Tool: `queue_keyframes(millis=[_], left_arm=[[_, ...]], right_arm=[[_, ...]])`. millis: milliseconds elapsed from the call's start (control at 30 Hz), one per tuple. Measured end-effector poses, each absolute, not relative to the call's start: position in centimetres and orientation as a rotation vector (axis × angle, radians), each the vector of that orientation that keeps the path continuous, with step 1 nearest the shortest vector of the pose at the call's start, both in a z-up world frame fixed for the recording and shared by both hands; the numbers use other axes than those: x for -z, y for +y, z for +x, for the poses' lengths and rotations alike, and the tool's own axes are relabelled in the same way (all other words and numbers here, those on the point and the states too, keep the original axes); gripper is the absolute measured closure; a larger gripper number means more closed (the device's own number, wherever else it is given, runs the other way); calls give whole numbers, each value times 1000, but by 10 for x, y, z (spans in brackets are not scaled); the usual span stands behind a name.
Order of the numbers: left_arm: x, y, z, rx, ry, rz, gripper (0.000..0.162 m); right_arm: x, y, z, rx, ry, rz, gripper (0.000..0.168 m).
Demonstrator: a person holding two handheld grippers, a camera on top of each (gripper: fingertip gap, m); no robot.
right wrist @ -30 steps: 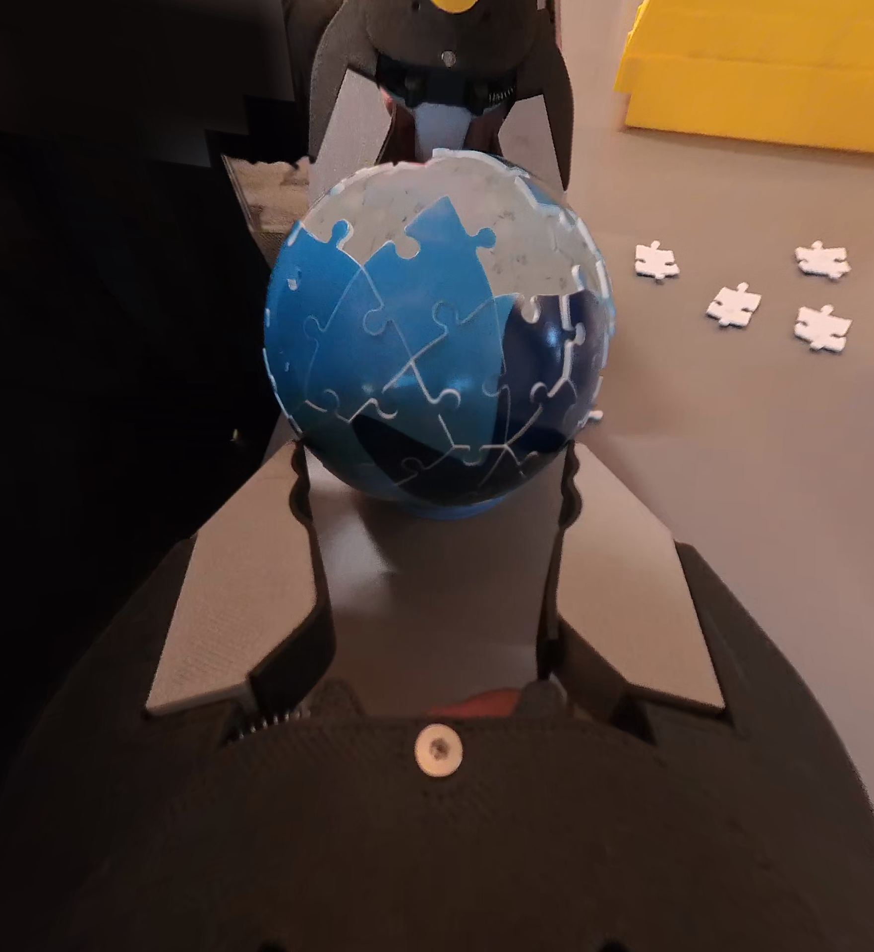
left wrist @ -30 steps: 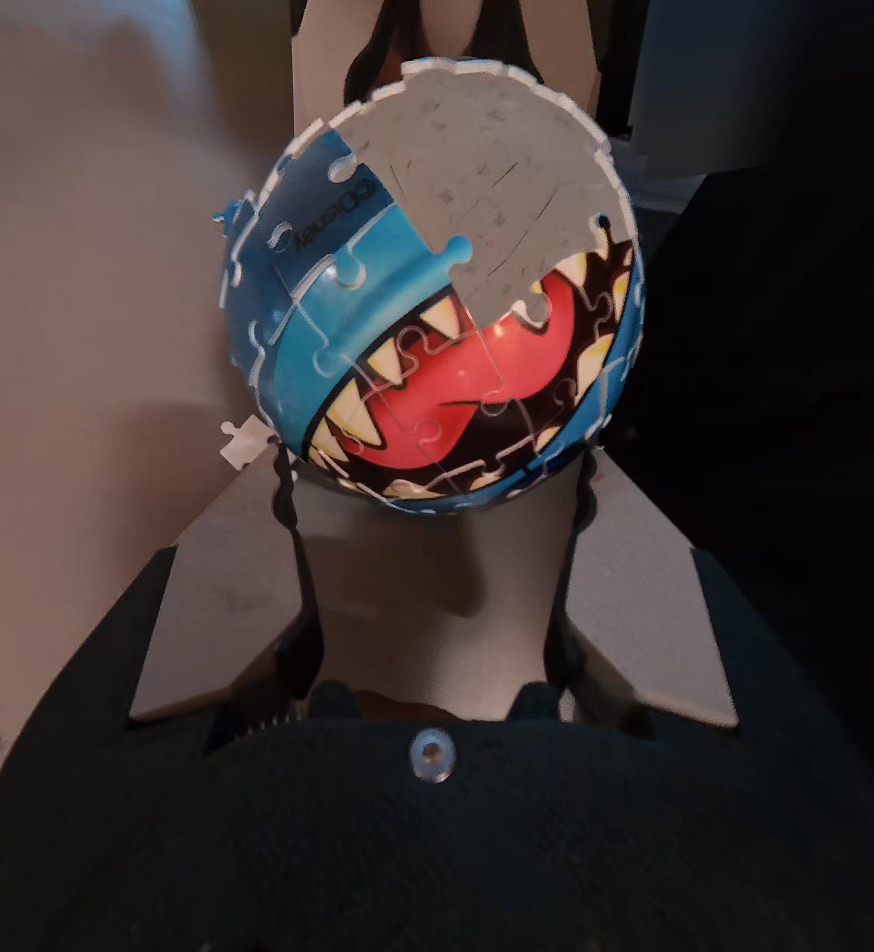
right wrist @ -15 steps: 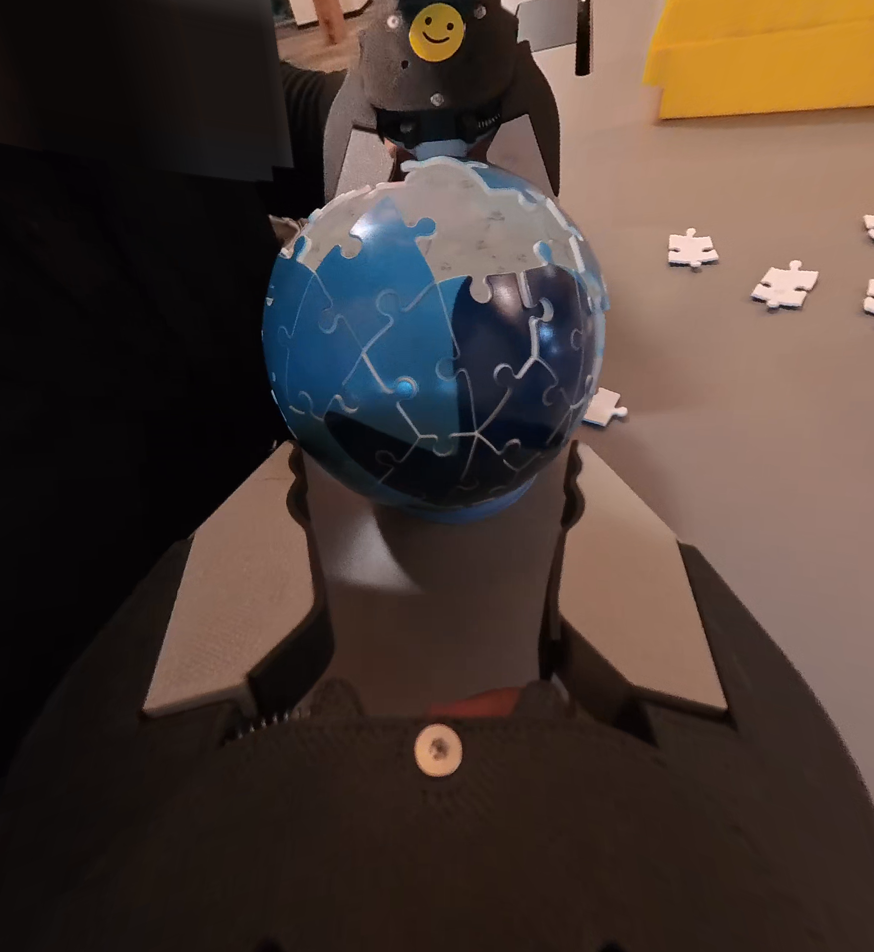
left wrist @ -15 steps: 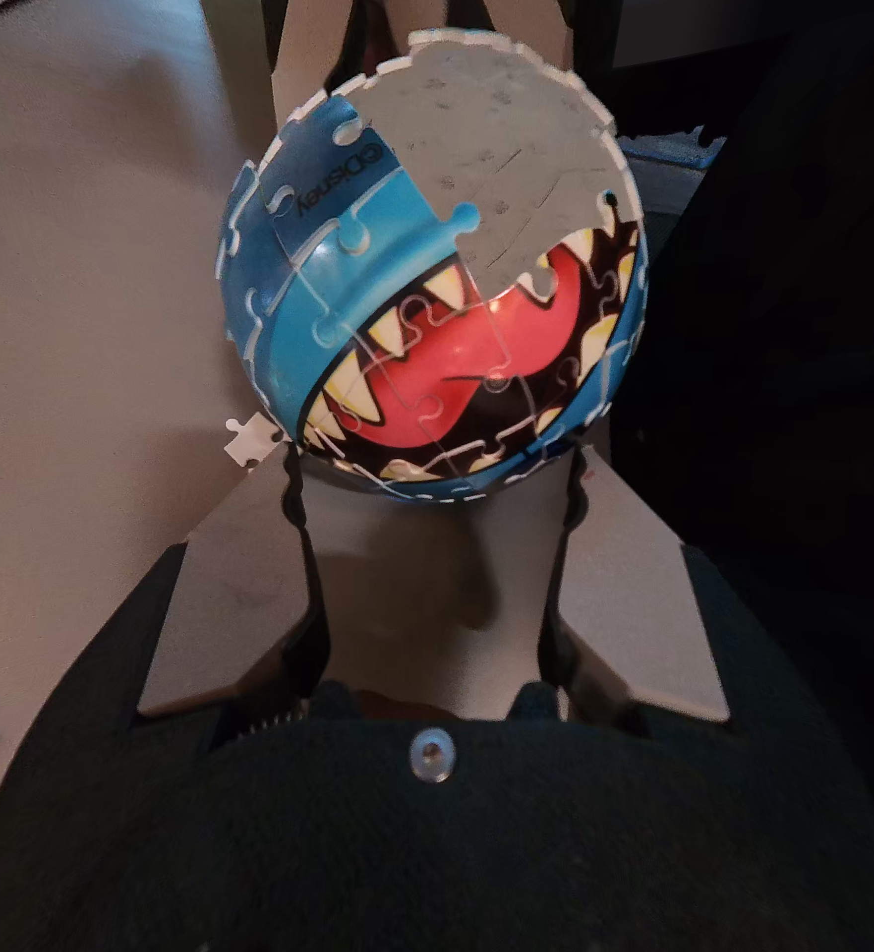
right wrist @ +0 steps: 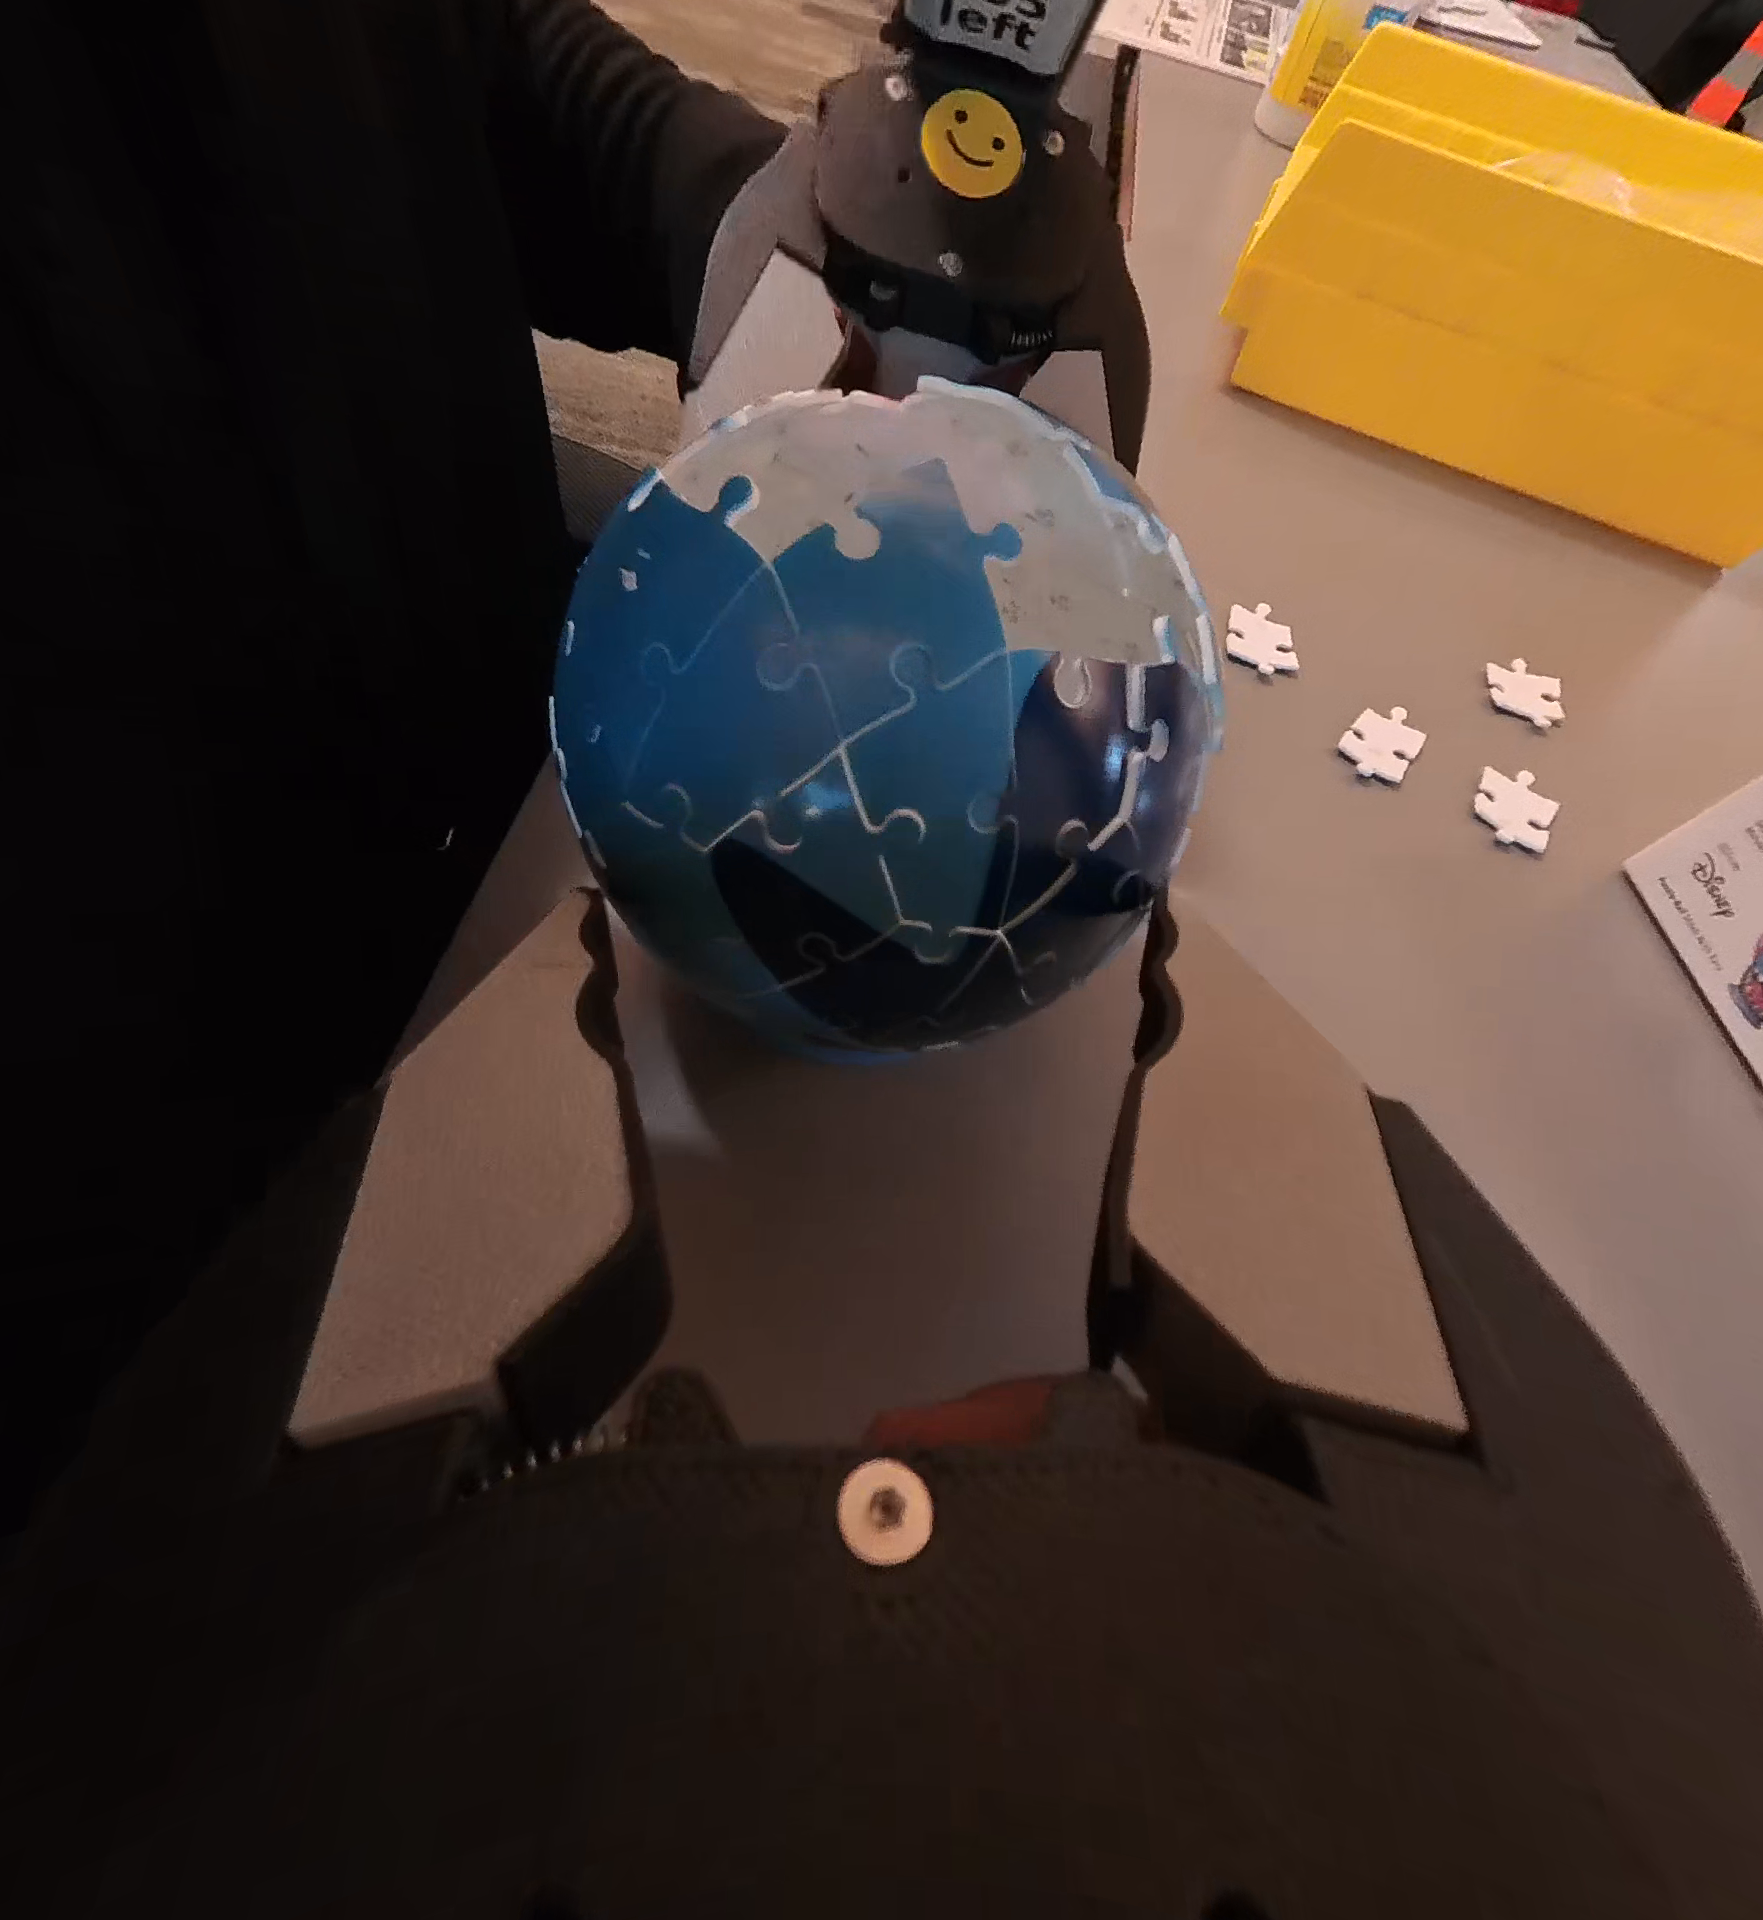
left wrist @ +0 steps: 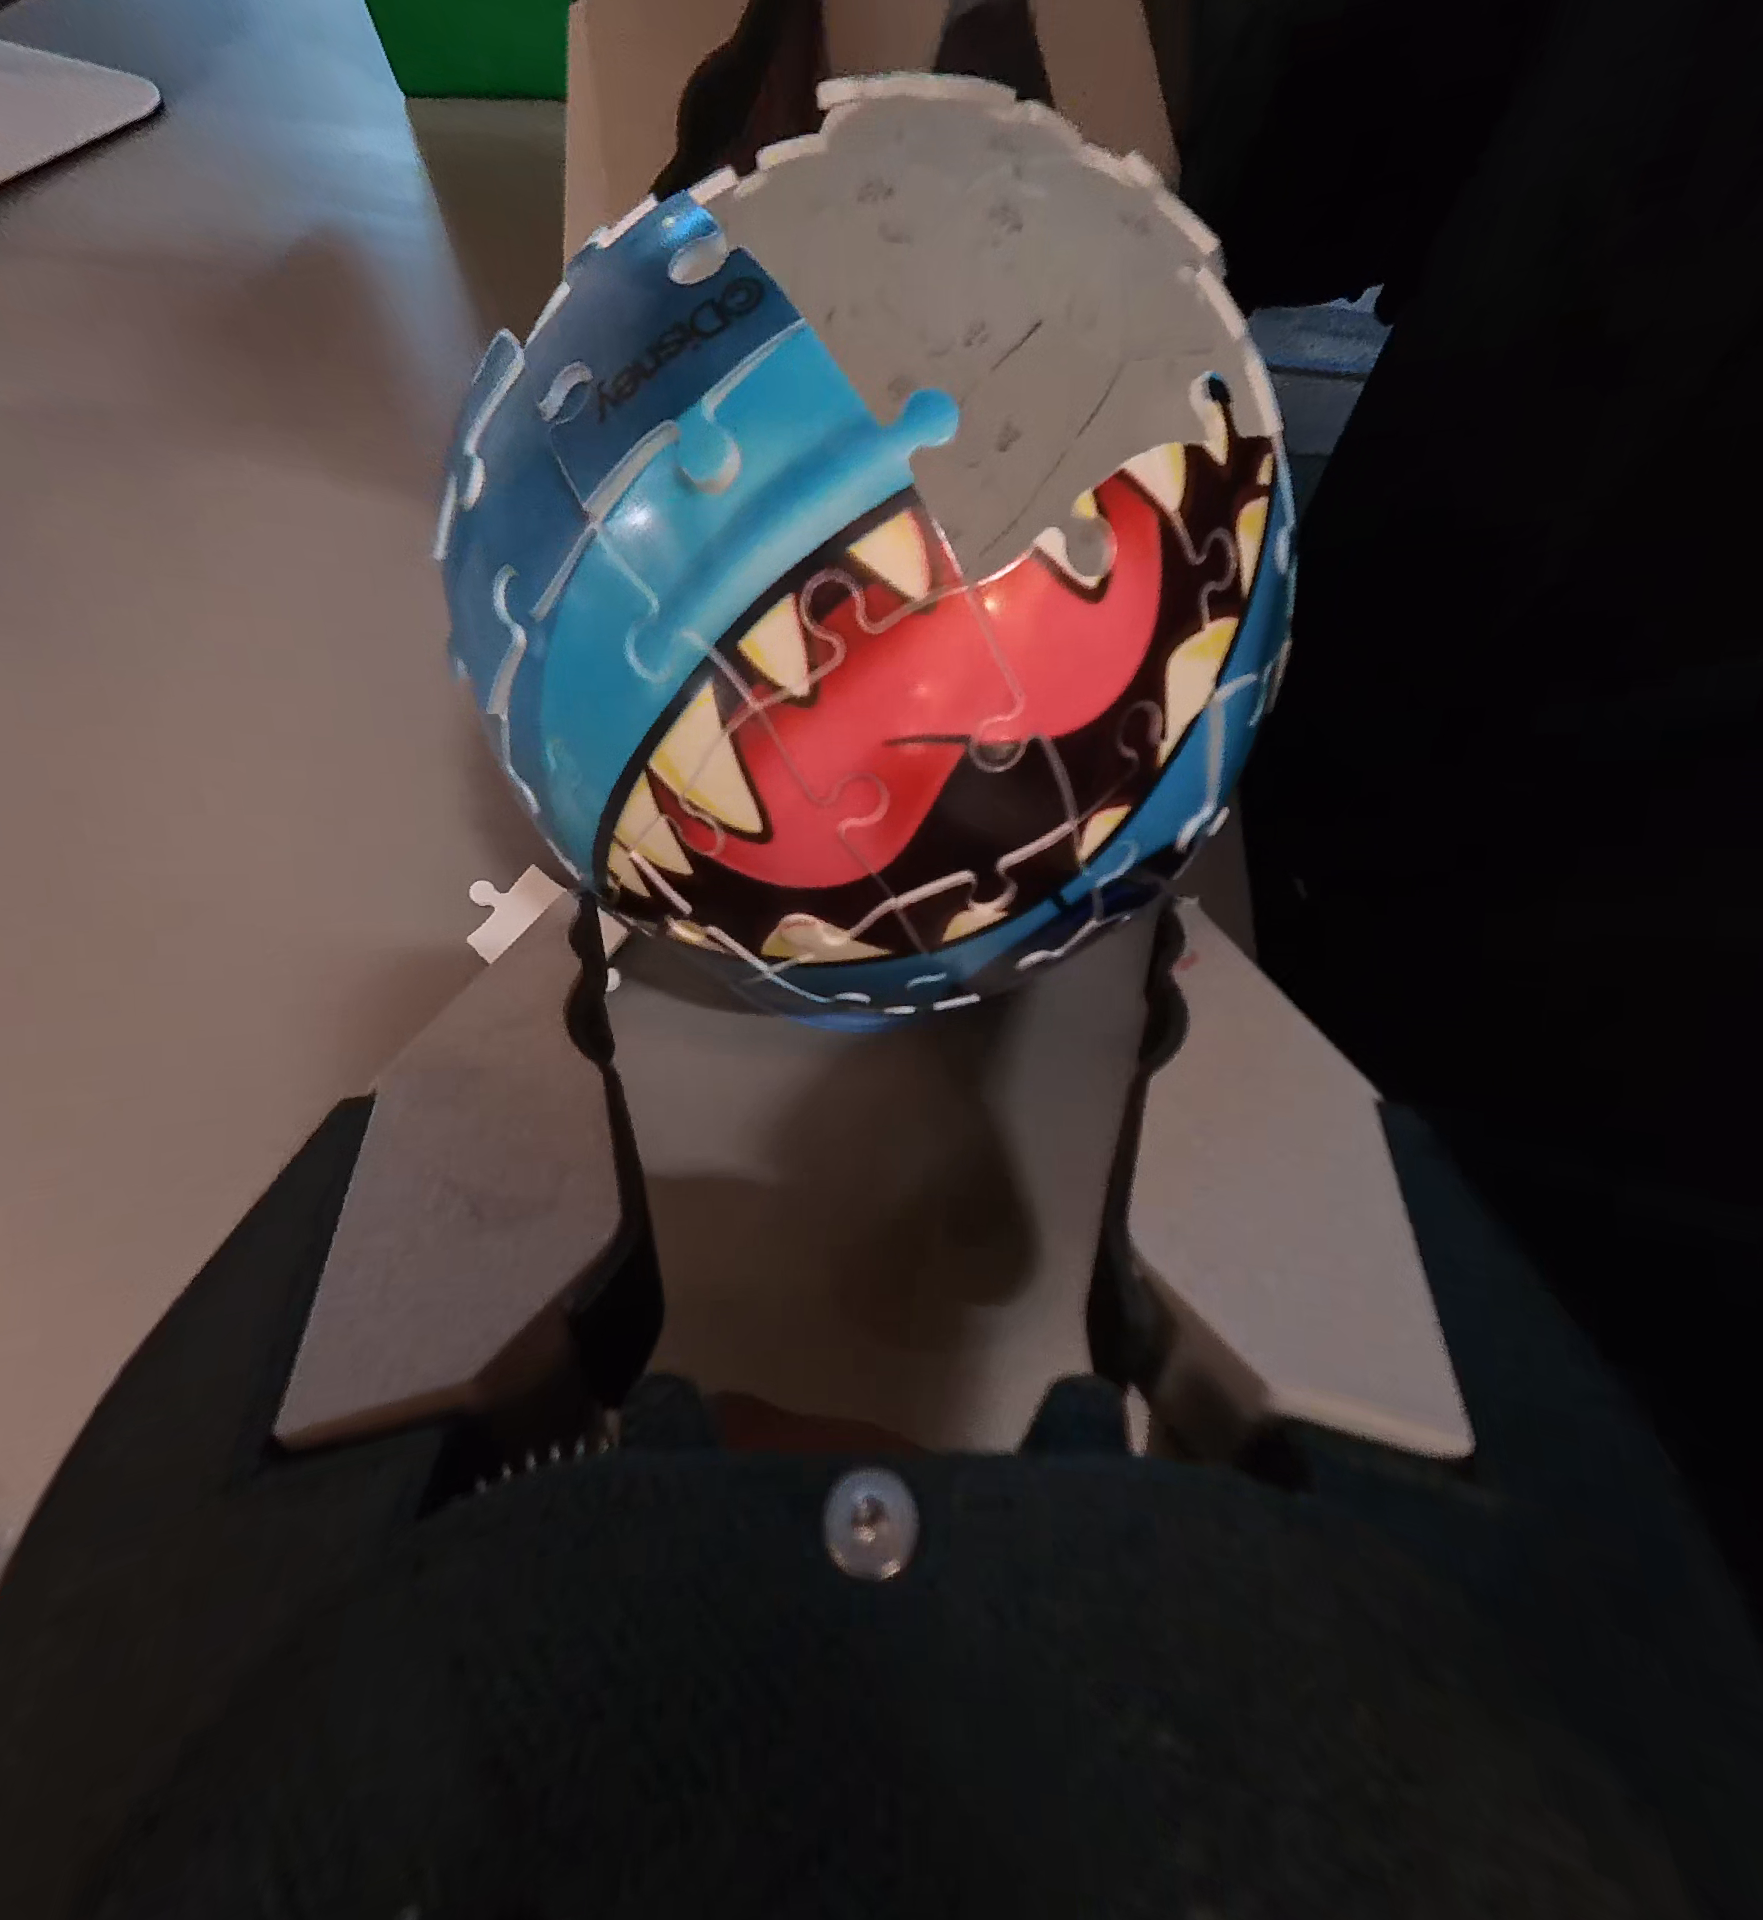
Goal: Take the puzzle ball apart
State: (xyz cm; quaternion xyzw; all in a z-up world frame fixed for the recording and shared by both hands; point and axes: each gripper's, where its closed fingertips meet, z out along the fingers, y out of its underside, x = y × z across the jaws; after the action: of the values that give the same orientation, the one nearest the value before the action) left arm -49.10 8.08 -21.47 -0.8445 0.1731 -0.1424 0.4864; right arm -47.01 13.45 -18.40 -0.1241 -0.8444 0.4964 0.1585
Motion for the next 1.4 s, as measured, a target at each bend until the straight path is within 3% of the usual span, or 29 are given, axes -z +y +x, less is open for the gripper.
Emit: queue_keyframes(millis=[300,767,1167,1400], left_arm=[[200,83,-488,462,312,-2069,51],[217,86,-493,217,476,-2088,52],[197,84,-489,415,355,-2024,50],[201,87,-490,297,389,-2049,50]], right_arm=[[190,138,-466,-1703,-2556,-522,67],[185,136,-473,-1610,-2494,-423,71],[185,141,-472,-1721,-2514,-552,69],[185,135,-473,-1745,-2546,-522,70]])
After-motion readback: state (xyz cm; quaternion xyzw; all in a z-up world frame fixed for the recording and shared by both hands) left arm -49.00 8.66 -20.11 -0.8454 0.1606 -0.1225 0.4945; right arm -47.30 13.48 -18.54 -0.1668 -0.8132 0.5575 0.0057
